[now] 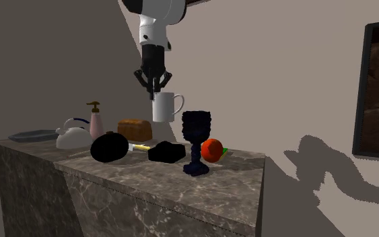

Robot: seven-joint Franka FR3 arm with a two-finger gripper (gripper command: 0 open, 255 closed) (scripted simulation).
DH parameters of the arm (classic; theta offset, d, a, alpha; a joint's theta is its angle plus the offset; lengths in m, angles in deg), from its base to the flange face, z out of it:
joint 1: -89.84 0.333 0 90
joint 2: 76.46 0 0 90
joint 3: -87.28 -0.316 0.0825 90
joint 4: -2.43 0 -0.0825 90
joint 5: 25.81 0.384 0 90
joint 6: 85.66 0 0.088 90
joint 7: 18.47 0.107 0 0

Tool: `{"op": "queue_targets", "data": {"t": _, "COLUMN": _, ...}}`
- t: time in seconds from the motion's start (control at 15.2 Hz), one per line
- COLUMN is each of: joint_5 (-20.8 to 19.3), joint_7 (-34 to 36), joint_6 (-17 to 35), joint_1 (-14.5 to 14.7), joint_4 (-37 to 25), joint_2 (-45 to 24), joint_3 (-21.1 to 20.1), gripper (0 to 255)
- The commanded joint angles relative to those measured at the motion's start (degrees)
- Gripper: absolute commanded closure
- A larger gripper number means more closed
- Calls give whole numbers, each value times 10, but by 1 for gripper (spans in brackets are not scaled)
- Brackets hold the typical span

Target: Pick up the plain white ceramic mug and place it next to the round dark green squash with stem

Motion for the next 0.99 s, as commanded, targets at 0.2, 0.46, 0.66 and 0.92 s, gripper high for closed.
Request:
{"op": "queue_targets", "data": {"t": 0.2, "joint_5": -35, "joint_7": 49, "joint_6": -47, "joint_1": 39, "joint_4": -168, "joint_2": -126, "joint_3": -17, "gripper": 255}}
{"op": "queue_targets", "data": {"t": 0.46, "joint_5": -66, "joint_7": 76, "joint_6": -110, "joint_1": 84, "joint_4": -347, "joint_2": -245, "joint_3": -19, "gripper": 255}}
{"op": "queue_targets", "data": {"t": 0.66, "joint_5": -62, "joint_7": 77, "joint_6": -78, "joint_1": 79, "joint_4": -300, "joint_2": -230, "joint_3": -19, "gripper": 255}}
{"op": "queue_targets", "data": {"t": 0.92, "joint_5": -59, "joint_7": 78, "joint_6": -39, "joint_1": 73, "joint_4": -248, "joint_2": -217, "joint_3": -19, "gripper": 255}}
